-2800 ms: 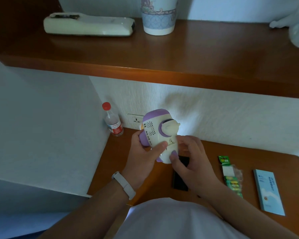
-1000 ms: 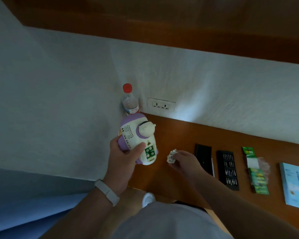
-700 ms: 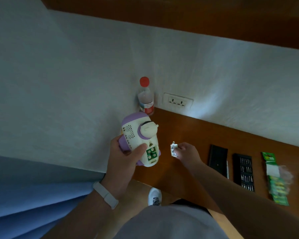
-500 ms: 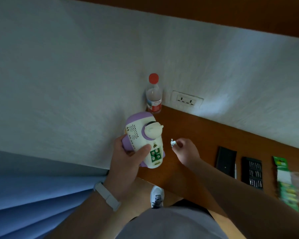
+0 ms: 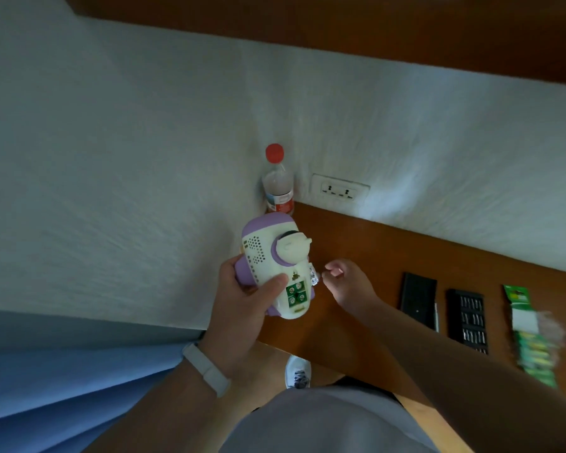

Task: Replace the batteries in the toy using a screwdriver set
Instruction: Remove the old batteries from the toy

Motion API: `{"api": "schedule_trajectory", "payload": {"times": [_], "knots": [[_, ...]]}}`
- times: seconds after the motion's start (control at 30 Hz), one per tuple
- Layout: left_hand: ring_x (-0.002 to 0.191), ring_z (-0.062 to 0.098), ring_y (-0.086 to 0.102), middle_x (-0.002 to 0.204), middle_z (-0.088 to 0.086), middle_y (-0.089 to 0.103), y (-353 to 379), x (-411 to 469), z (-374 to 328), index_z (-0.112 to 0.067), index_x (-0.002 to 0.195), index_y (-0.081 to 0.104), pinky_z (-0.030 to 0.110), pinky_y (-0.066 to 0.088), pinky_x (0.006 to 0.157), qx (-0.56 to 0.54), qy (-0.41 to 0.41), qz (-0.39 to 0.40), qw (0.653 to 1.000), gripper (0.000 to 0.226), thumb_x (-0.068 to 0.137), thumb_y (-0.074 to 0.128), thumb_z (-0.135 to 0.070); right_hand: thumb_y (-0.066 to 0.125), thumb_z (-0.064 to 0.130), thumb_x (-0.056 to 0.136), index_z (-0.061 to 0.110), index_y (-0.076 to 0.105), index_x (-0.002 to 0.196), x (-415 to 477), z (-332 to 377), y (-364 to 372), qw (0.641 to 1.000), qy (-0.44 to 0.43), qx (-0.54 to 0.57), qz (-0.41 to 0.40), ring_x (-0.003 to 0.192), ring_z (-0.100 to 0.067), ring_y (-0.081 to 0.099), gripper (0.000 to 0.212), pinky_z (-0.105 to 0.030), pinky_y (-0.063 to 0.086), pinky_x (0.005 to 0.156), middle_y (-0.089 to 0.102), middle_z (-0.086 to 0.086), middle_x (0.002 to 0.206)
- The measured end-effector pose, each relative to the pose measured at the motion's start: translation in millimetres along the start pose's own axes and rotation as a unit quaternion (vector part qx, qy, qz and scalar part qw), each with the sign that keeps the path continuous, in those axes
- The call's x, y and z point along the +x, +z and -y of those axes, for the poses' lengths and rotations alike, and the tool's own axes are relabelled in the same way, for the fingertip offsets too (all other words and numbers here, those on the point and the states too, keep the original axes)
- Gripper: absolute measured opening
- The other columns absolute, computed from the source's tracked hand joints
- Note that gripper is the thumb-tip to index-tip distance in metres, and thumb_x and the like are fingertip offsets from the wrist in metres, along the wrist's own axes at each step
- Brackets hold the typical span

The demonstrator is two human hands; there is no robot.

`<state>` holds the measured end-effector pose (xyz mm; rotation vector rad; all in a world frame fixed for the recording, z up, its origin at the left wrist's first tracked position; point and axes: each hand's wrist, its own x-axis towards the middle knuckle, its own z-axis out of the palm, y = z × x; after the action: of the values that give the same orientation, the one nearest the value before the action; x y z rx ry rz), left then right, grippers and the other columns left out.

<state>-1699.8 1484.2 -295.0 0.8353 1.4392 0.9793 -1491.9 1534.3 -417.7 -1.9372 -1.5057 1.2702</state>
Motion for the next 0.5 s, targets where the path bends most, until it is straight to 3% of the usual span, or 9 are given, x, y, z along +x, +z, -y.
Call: {"api": "schedule_trajectory", "payload": {"times": [0.17, 0.27, 0.37, 0.5], "knots": [[0.110, 0.032, 0.070, 0.124, 0.013, 0.070, 27, 2, -8, -0.007, 0.134, 0.051, 0.062, 0.059, 0.084, 0.012, 0.036, 0.050, 0.998, 0.067, 0.077, 0.082, -0.021, 0.052, 0.025, 0.098, 0.039, 0.058, 0.095, -47, 6, -44, 0.995, 0.035, 0.092, -0.032, 0.079, -0.014, 0.068, 0.016, -0.027, 0.055, 0.067, 0.067, 0.006, 0.089], [0.106, 0.023, 0.072, 0.117, 0.001, 0.073, 48, -1, -13, -0.018, 0.126, 0.054, 0.046, 0.064, 0.077, 0.035, 0.063, 0.058, 0.996, 0.069, 0.068, 0.089, -0.035, 0.050, 0.029, 0.100, 0.038, 0.065, 0.094, -78, 17, -67, 0.978, 0.034, 0.202, -0.045, 0.081, -0.004, 0.069, 0.019, -0.021, 0.055, 0.066, 0.071, 0.007, 0.092], [0.100, 0.011, 0.073, 0.108, -0.014, 0.073, 76, -6, -23, -0.031, 0.114, 0.053, 0.026, 0.061, 0.068, 0.065, 0.087, 0.067, 0.992, 0.071, 0.057, 0.092, -0.048, 0.051, 0.027, 0.097, 0.034, 0.074, 0.087, -103, 24, -91, 0.935, 0.061, 0.347, -0.037, 0.088, -0.012, 0.072, 0.026, -0.026, 0.058, 0.072, 0.075, 0.003, 0.094], [0.095, 0.011, 0.074, 0.105, -0.015, 0.074, 111, -13, -36, -0.028, 0.116, 0.054, 0.029, 0.062, 0.068, 0.119, 0.123, 0.087, 0.982, 0.075, 0.052, 0.087, -0.050, 0.053, 0.028, 0.098, 0.020, 0.078, 0.085, -123, 24, -117, 0.855, 0.105, 0.507, -0.019, 0.088, -0.025, 0.072, 0.029, -0.036, 0.060, 0.075, 0.075, -0.009, 0.098]]}}
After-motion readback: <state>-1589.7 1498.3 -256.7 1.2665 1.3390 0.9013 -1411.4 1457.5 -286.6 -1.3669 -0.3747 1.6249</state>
